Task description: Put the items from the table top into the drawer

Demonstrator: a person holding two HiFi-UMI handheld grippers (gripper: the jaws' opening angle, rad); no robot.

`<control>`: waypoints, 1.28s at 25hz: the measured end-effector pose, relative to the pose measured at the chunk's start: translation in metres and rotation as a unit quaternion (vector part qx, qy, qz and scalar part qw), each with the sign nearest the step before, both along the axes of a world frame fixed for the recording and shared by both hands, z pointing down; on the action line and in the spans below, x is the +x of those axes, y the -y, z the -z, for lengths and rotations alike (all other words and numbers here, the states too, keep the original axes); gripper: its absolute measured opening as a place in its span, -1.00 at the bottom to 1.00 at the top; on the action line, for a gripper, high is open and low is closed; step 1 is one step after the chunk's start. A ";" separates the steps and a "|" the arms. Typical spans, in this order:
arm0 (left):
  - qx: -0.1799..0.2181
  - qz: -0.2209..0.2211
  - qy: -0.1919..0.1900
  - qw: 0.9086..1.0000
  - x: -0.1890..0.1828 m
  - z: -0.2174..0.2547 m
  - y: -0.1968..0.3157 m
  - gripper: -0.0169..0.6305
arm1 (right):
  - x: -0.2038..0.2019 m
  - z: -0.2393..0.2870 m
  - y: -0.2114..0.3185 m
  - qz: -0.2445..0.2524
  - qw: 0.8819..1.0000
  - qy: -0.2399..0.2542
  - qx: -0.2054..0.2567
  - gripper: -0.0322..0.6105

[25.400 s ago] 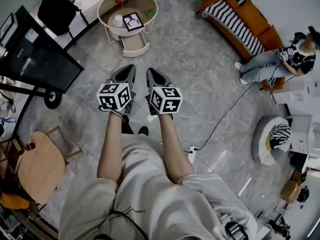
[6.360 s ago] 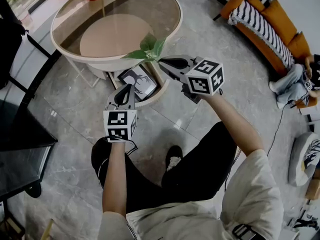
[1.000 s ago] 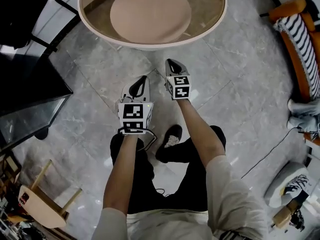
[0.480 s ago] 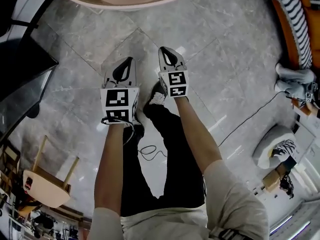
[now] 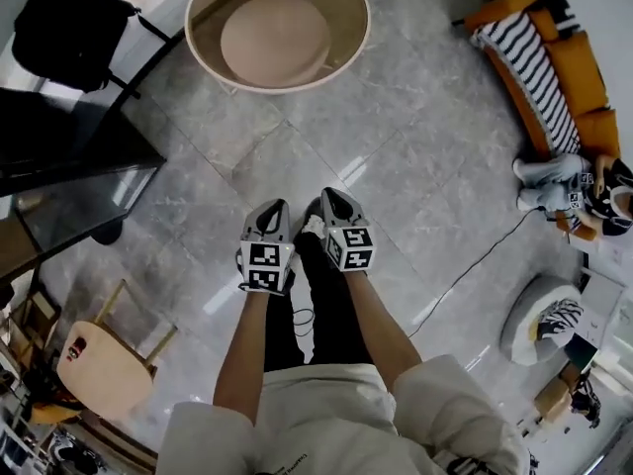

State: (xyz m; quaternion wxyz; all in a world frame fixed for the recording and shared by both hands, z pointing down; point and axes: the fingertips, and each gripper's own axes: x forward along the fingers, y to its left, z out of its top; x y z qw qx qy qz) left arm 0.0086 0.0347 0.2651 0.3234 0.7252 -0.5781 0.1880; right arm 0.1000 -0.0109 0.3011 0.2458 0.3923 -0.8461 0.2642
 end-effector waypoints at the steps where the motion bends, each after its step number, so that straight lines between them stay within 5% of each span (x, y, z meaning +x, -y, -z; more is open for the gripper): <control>1: 0.011 -0.002 -0.001 1.000 0.006 0.021 -0.005 -0.88 | 0.001 0.018 -0.008 0.004 1.000 0.015 -0.008 -0.79; 7: 0.052 -0.006 -0.004 0.999 -0.005 0.130 -0.016 -0.88 | -0.004 0.110 -0.027 -0.014 0.999 0.045 -0.009 -0.79; 16: 0.057 -0.011 0.023 0.998 -0.016 0.198 -0.088 -0.88 | 0.006 0.189 -0.110 -0.010 0.999 0.026 -0.018 -0.79; 22: 0.050 0.006 0.020 0.999 -0.035 0.191 -0.137 -0.88 | 0.001 0.197 -0.137 0.002 1.000 0.023 0.008 -0.79; 32: 0.071 0.002 0.010 0.997 -0.040 0.194 -0.147 -0.88 | 0.014 0.208 -0.133 -0.046 0.998 0.045 0.015 -0.79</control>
